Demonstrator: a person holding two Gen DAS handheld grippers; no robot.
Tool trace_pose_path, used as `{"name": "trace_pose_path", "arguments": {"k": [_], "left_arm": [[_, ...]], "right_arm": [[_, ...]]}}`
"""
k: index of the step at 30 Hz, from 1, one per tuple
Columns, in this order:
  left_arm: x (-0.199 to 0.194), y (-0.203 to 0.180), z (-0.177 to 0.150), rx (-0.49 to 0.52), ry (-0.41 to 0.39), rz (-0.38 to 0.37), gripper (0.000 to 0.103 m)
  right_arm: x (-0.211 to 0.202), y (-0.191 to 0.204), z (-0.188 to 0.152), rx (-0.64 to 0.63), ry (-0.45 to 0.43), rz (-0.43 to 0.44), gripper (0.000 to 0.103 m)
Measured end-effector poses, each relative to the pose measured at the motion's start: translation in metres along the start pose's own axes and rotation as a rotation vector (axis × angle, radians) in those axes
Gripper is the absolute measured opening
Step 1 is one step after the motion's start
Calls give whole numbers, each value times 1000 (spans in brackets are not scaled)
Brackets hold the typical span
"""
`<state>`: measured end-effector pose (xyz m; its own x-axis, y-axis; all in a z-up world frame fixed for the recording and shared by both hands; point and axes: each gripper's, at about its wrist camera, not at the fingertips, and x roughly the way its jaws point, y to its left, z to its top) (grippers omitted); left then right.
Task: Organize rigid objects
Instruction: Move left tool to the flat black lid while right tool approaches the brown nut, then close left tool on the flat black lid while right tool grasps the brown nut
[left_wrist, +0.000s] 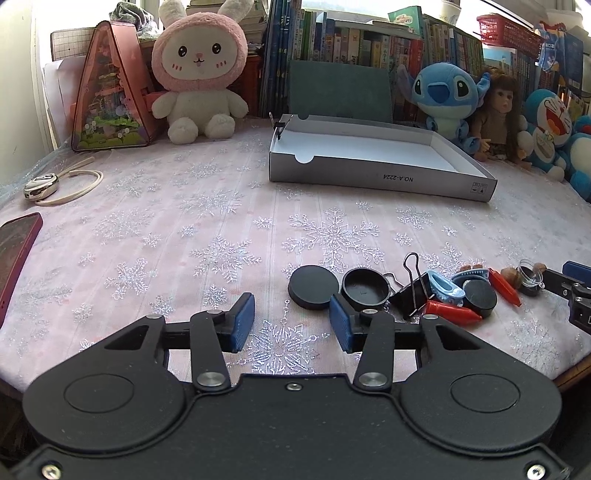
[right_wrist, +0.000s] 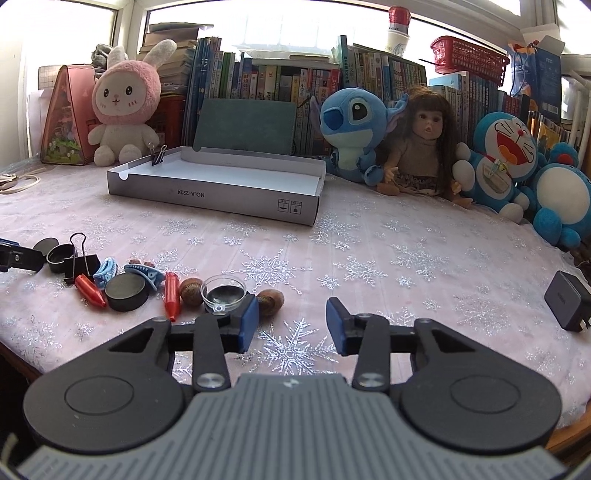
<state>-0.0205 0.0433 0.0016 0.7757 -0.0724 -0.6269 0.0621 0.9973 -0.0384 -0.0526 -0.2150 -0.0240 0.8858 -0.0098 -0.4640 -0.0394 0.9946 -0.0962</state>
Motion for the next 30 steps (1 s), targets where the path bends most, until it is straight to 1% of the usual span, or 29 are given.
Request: {"name": "trace_pose_path", "arguments": {"k": [6, 14, 19, 21, 22, 24, 25, 28, 30], "left_arm": [[7, -4, 4, 5, -16, -8, 43], [19, -6, 8, 15, -43, 7, 44], [24, -9, 7, 17, -65, 16, 44], [25, -10, 6, 22, -73, 24, 39], [25, -11, 6, 26, -78, 30, 30], [24, -12, 6, 21, -75, 32, 30], [24, -12, 7, 15, -71, 23, 29], [22, -10, 12, -8, -55, -17, 29], [21, -10, 17, -12, -53, -29, 29]], "right_arm": [[7, 2, 4, 8, 2, 23, 44], [17, 4, 6, 33, 27, 53, 40], [21, 5, 7, 39, 23, 62, 38], [22, 6, 6, 41, 21, 64, 37], [21, 6, 5, 41, 19, 64, 35], [20, 7, 5, 42, 16, 65, 30], [19, 8, 5, 44, 18, 63, 29], [18, 4, 8, 72, 23, 83, 29], [19, 1, 12, 99, 32, 90, 29]]}}
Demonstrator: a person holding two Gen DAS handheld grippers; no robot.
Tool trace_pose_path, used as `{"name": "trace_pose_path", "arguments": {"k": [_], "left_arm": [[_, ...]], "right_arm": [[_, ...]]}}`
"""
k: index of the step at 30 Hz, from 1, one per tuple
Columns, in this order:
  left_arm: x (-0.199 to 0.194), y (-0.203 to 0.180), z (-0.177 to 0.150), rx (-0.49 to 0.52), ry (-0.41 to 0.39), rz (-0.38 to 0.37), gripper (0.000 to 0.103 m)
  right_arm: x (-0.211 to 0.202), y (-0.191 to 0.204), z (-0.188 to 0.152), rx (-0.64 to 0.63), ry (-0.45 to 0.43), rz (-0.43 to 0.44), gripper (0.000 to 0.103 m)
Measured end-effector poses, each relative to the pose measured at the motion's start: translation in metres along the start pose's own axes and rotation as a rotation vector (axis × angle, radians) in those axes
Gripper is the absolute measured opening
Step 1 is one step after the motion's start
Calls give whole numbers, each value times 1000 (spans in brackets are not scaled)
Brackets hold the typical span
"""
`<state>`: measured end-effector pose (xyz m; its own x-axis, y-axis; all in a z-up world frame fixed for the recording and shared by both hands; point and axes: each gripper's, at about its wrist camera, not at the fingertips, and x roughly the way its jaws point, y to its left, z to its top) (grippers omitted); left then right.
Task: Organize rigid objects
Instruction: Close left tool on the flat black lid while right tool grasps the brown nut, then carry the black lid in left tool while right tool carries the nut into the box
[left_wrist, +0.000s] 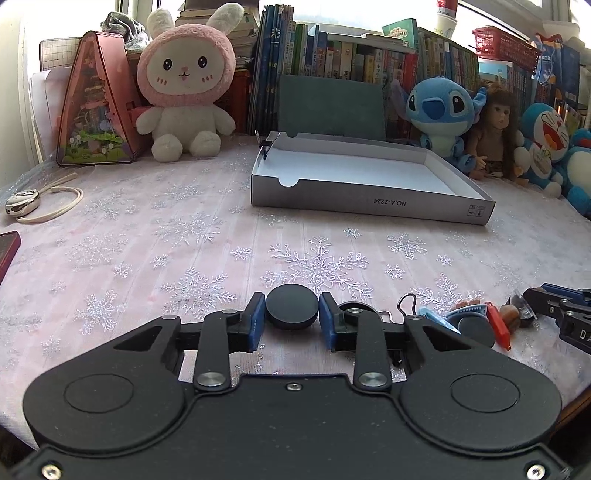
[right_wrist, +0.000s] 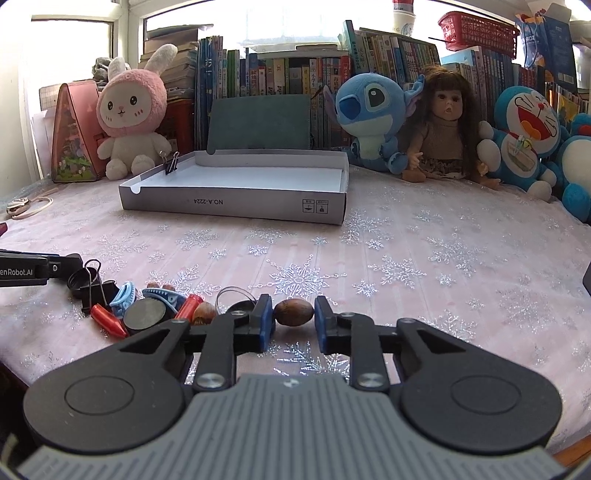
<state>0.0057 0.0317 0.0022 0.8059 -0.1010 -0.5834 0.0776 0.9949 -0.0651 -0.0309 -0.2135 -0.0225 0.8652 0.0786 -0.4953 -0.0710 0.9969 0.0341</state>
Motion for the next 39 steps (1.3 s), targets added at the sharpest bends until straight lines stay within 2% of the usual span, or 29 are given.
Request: {"name": "trace_pose_path", "arguments": {"k": [7, 17, 23, 29, 34, 39], "left_arm": [[2, -3, 27, 7, 7, -46, 29], [14, -11, 83, 5, -4, -89, 29], [15, -12, 87, 9, 3, -108, 29], [25, -17, 99, 17, 24, -129, 29], [42, -23, 126, 32, 38, -149, 29], [71, -26, 163, -27, 56, -189, 29]], "right_arm": [[6, -7, 20, 39, 15, 9, 28], [24, -17, 68, 85, 27, 23, 28], [19, -33, 70, 125, 29, 28, 28], [21, -45, 83, 208, 49, 72, 28], [33, -41, 111, 198, 55, 107, 28], [67, -31, 148, 179, 111, 129, 28]]}}
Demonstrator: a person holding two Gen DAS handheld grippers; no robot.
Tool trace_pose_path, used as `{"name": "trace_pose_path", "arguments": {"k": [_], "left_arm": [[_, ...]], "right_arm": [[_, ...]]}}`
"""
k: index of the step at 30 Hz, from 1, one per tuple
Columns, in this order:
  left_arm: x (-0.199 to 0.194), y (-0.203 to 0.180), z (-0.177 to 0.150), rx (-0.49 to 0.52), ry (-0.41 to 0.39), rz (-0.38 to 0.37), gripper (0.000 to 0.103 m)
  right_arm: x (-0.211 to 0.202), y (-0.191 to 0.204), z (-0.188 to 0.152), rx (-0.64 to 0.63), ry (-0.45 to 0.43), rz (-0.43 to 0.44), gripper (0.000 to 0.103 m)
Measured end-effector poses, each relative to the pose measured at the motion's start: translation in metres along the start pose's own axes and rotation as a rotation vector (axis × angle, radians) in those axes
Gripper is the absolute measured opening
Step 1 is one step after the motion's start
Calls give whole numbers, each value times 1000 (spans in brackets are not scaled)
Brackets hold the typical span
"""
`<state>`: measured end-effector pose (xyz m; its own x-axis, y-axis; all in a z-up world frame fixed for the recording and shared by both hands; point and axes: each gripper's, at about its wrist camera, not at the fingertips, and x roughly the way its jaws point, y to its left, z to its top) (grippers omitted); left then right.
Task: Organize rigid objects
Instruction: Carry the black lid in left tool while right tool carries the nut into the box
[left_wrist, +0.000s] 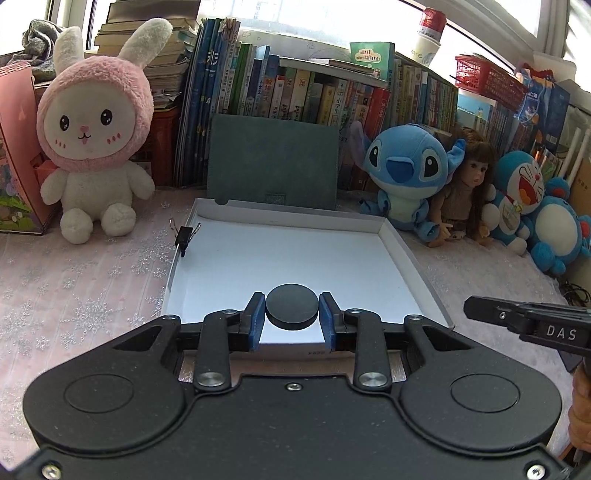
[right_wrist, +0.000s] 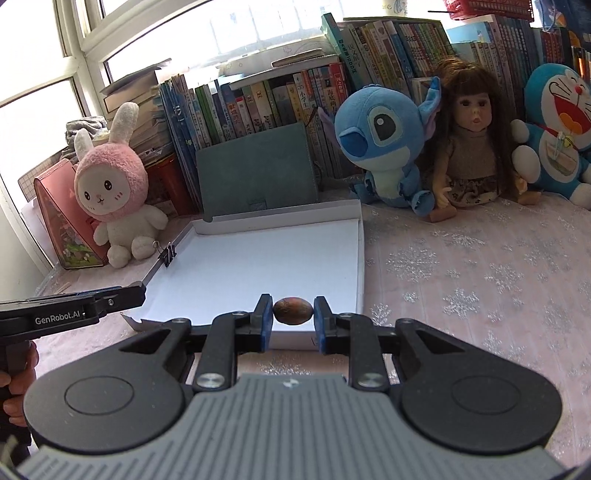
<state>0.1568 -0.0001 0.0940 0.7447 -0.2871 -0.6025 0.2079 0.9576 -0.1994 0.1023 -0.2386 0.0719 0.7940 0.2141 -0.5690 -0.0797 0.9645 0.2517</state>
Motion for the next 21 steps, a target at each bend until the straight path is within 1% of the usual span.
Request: {"name": "trace_pose_path", "arguments": {"k": [2, 5, 9, 11, 16, 21], "left_arm": [[19, 0, 14, -9, 29, -4, 29], [47, -3, 24, -11, 57, 26, 29], [82, -3, 25, -24, 78, 66, 30], [98, -2, 21, -38, 97, 86, 30], [115, -1, 9, -21, 118, 108, 30], [121, 0, 6, -25, 127, 111, 30]], "right_arm": [[19, 5, 13, -8, 34, 0, 28], [49, 10, 27, -5, 95, -3, 28], [91, 19, 31, -41, 140, -41, 28], [107, 20, 27, -33, 155, -51, 28], [126, 17, 17, -6, 166, -42, 28], [134, 17, 18, -20, 175, -68, 28]]}}
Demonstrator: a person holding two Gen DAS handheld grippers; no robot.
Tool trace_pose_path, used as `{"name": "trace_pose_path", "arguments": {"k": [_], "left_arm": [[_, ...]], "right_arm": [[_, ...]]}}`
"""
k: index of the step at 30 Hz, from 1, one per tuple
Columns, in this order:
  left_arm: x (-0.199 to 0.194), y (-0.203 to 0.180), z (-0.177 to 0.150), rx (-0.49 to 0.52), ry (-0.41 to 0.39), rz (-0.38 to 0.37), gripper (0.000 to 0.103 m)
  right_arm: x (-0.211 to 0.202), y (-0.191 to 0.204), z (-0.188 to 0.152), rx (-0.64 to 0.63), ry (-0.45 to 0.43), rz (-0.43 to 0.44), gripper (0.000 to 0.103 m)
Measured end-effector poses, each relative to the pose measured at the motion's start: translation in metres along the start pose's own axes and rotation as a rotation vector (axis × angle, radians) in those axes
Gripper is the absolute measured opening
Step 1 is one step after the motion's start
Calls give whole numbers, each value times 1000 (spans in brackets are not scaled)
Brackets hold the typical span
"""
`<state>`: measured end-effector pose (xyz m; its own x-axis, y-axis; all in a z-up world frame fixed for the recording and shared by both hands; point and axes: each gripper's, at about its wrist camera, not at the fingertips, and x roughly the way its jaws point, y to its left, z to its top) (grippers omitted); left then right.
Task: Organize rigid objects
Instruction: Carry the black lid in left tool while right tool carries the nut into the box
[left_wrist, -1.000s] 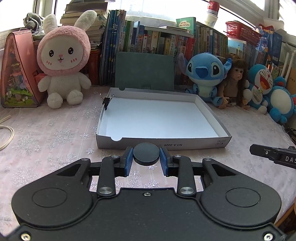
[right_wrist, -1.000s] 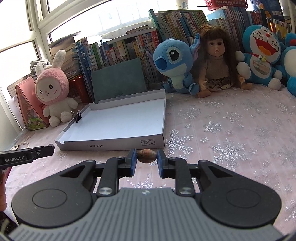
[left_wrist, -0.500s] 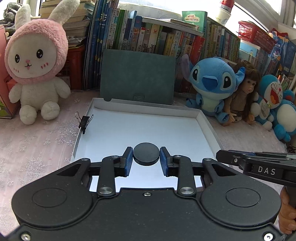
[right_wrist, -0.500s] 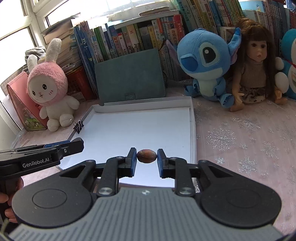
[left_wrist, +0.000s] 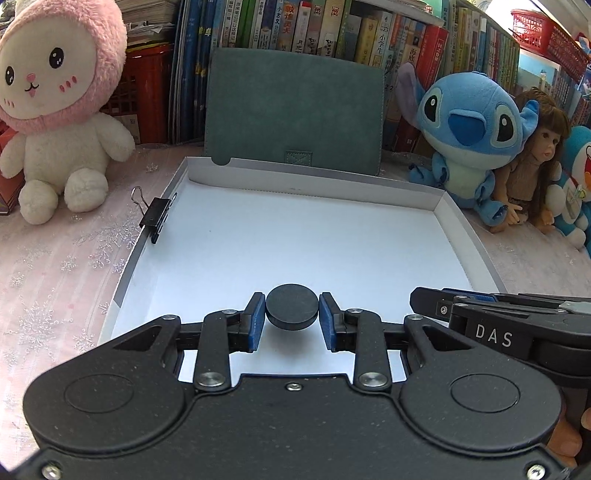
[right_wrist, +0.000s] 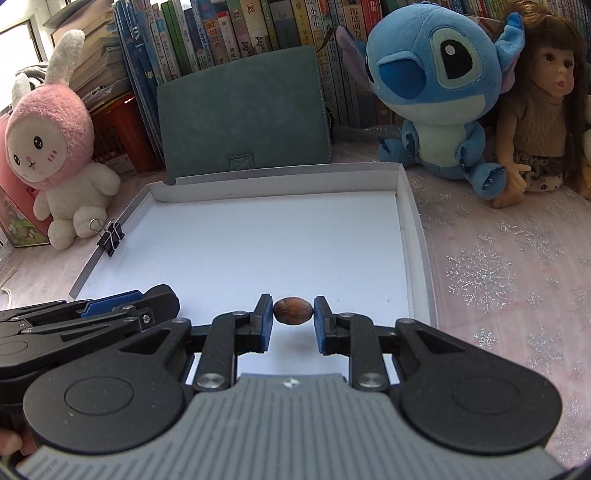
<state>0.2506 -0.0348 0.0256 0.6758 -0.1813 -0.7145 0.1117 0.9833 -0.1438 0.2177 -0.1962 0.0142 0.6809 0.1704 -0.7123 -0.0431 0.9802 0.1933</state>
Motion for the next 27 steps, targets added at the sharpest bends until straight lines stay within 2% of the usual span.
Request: {"name": "trace_pose_path", "arguments": {"k": [11, 23, 27], "left_arm": [[15, -9, 2, 13, 36, 9, 30], [19, -11, 2, 30, 27, 6, 30], [16, -11, 3, 29, 39, 0, 31]], "right_arm": [[12, 7, 4, -29, 39, -47, 28], [13, 7, 4, -31, 47, -34, 28], [11, 5, 3, -24, 43, -22, 34]]}}
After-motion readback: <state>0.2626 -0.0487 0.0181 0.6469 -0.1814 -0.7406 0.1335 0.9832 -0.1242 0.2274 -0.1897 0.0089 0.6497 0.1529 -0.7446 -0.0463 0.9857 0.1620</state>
